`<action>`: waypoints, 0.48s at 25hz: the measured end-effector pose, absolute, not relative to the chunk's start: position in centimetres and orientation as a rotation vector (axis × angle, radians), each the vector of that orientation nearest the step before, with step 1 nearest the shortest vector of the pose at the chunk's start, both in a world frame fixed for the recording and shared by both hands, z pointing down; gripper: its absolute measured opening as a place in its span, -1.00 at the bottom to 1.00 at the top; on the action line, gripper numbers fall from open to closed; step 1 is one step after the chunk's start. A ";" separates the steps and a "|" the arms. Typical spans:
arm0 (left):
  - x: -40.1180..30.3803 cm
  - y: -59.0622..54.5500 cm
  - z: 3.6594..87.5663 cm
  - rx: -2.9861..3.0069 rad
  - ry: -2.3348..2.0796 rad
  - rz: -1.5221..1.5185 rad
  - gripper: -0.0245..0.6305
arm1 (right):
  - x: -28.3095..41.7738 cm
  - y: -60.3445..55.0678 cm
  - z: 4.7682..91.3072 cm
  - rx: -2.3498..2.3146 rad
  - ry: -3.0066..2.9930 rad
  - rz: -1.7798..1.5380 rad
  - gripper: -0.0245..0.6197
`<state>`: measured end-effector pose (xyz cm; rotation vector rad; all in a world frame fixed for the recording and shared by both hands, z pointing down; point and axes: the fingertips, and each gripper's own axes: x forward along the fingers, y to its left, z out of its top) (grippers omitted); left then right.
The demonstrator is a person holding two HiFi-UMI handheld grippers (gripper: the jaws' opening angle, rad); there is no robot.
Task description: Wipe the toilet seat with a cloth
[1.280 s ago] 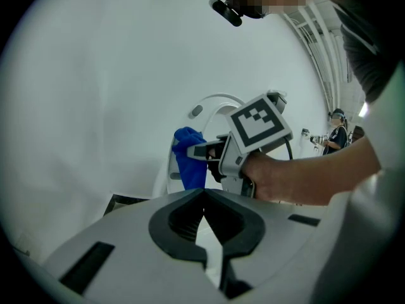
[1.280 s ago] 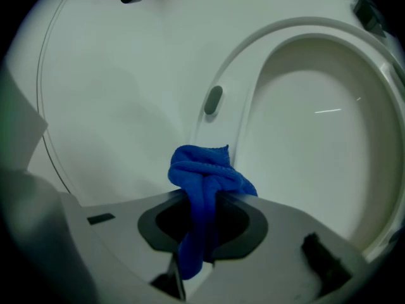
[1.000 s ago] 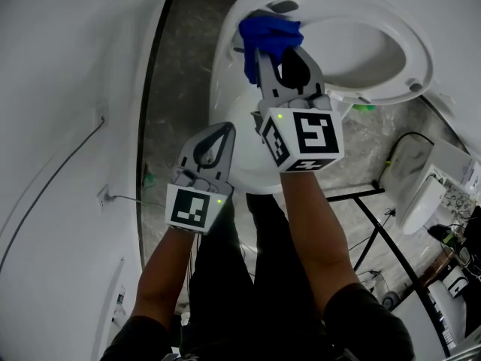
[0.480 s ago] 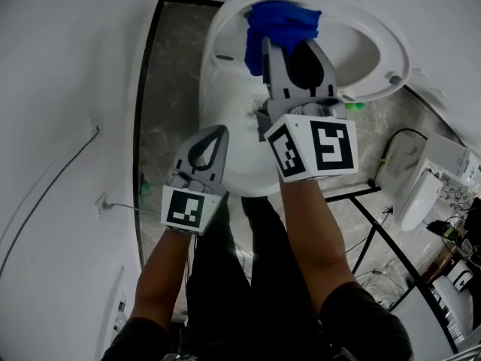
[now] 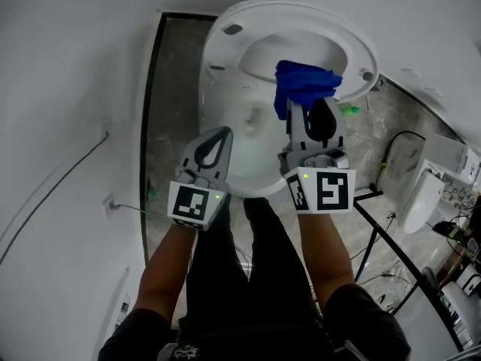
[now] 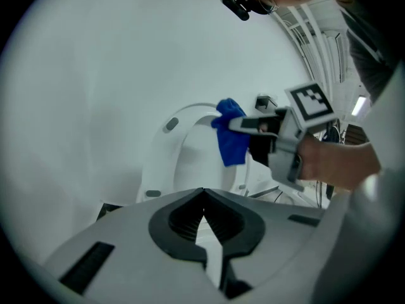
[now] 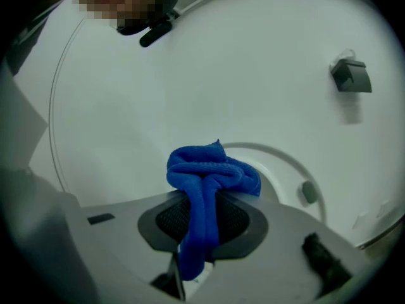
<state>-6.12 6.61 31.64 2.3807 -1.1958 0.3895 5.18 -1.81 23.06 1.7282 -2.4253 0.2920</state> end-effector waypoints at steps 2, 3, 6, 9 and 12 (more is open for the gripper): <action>-5.6 6.3 30.1 2.406 -1.208 0.396 -0.89 | 6.3 2.0 24.5 1.660 -2.371 0.274 -0.67; -5.5 6.3 29.2 2.410 -1.220 0.397 -0.90 | 6.7 4.2 25.1 1.627 -2.350 0.281 -0.67; -4.8 6.9 25.4 2.414 -1.261 0.390 -0.90 | 7.6 10.4 24.6 1.580 -2.318 0.308 -0.67; -3.6 8.0 21.4 2.415 -1.298 0.382 -0.89 | 8.9 14.1 21.5 1.613 -2.314 0.325 -0.67; -3.0 9.7 18.0 2.411 -1.341 0.374 -0.89 | 9.8 15.9 18.3 1.636 -2.327 0.323 -0.67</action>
